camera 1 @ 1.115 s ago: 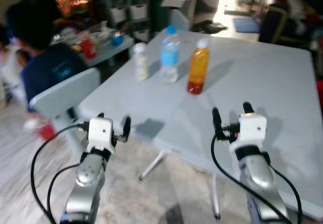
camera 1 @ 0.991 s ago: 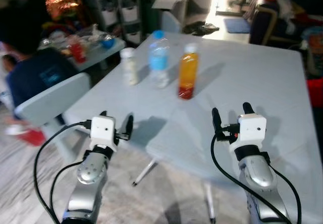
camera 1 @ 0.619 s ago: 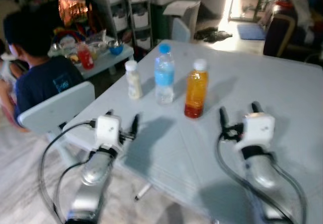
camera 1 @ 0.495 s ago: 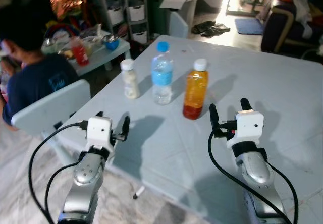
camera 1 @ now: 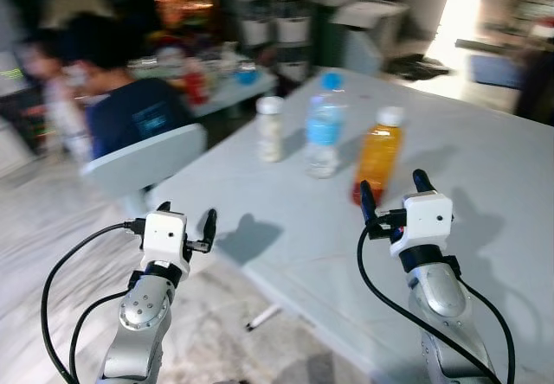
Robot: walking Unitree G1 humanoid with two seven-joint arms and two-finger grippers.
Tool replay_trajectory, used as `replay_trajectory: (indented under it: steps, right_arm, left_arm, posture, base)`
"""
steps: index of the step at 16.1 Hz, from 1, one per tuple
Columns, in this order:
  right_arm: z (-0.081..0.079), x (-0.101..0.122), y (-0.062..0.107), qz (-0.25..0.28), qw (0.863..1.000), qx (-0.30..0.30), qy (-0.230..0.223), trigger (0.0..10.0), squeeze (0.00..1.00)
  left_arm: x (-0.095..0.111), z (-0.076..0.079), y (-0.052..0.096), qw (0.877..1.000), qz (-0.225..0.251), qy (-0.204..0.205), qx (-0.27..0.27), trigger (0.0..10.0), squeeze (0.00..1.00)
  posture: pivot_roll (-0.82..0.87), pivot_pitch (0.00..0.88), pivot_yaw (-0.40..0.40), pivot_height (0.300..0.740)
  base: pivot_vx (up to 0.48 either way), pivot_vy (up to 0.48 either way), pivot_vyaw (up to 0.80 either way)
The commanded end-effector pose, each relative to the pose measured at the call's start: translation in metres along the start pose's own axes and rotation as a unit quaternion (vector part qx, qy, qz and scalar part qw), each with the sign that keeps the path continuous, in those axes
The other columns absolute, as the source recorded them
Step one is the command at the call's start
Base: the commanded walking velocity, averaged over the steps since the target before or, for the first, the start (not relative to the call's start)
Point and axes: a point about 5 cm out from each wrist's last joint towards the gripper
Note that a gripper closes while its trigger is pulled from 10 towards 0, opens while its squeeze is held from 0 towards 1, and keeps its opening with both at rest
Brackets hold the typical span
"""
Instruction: Restocking fridge
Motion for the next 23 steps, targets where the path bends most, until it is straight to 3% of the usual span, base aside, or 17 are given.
replay_trajectory:
  steps: [1, 4, 8, 13, 15, 19, 20, 23]
  right_arm:
    - [0.000, 0.002, -0.002, 0.007, 1.000, -0.005, -0.008, 10.0, 0.00]
    - [0.001, 0.002, 0.000, 0.009, 1.000, -0.014, -0.006, 10.0, 0.00]
    - [-0.003, 0.022, -0.009, 0.047, 0.999, -0.006, -0.005, 10.0, 0.00]
    - [0.016, 0.043, -0.036, 0.079, 0.996, -0.027, 0.002, 10.0, 0.00]
    - [0.020, 0.044, -0.037, 0.080, 0.996, -0.032, 0.003, 10.0, 0.00]
    - [0.020, 0.036, -0.013, 0.061, 0.997, -0.057, 0.004, 10.0, 0.00]
    - [0.020, 0.028, -0.001, 0.043, 0.996, -0.075, 0.000, 10.0, 0.00]
    - [0.017, 0.017, 0.014, 0.012, 0.995, -0.094, -0.014, 10.0, 0.00]
  left_arm:
    - [0.003, -0.002, -0.003, 1.000, 0.008, -0.007, 0.002, 10.0, 0.00]
    - [0.004, -0.002, -0.003, 1.000, 0.010, -0.008, -0.001, 10.0, 0.00]
    - [0.006, 0.001, -0.004, 1.000, 0.012, -0.008, -0.007, 10.0, 0.00]
    - [0.007, 0.002, -0.003, 1.000, 0.011, -0.010, -0.018, 10.0, 0.00]
    - [0.009, -0.001, -0.003, 1.000, 0.012, -0.010, -0.014, 10.0, 0.00]
    - [0.014, -0.010, 0.001, 1.000, 0.017, 0.007, -0.002, 10.0, 0.00]
    - [0.020, -0.010, 0.002, 0.999, 0.031, 0.008, -0.002, 10.0, 0.00]
    - [0.025, -0.006, 0.000, 0.999, 0.039, 0.018, -0.017, 10.0, 0.00]
  posture:
    - [-0.05, 0.000, 0.048, 0.740]
    - [-0.05, 0.000, 0.052, 0.740]
    - [-0.05, 0.000, 0.058, 0.740]
    - [-0.04, 0.010, 0.075, 0.740]
    - [-0.03, 0.008, 0.075, 0.740]
    - [-0.03, 0.004, 0.072, 0.740]
    - [-0.03, 0.008, 0.075, 0.740]
    - [-0.04, 0.005, 0.077, 0.740]
  base:
    - [0.000, 0.000, 0.00]
    - [0.000, 0.000, 0.00]
    - [0.000, 0.000, 0.00]
    - [0.000, 0.000, 0.00]
    - [0.000, 0.000, 0.00]
    - [0.000, 0.000, 0.00]
    - [0.000, 0.000, 0.00]
    - [0.080, 0.000, 0.00]
Point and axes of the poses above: a point about 5 cm out from each wrist's last joint towards the gripper, its own y axis pointing back from the gripper into the wrist, its own x axis along the axis of the wrist's last joint, z = x × y, and after that the axes turned 3 degrees about -y, right-handed
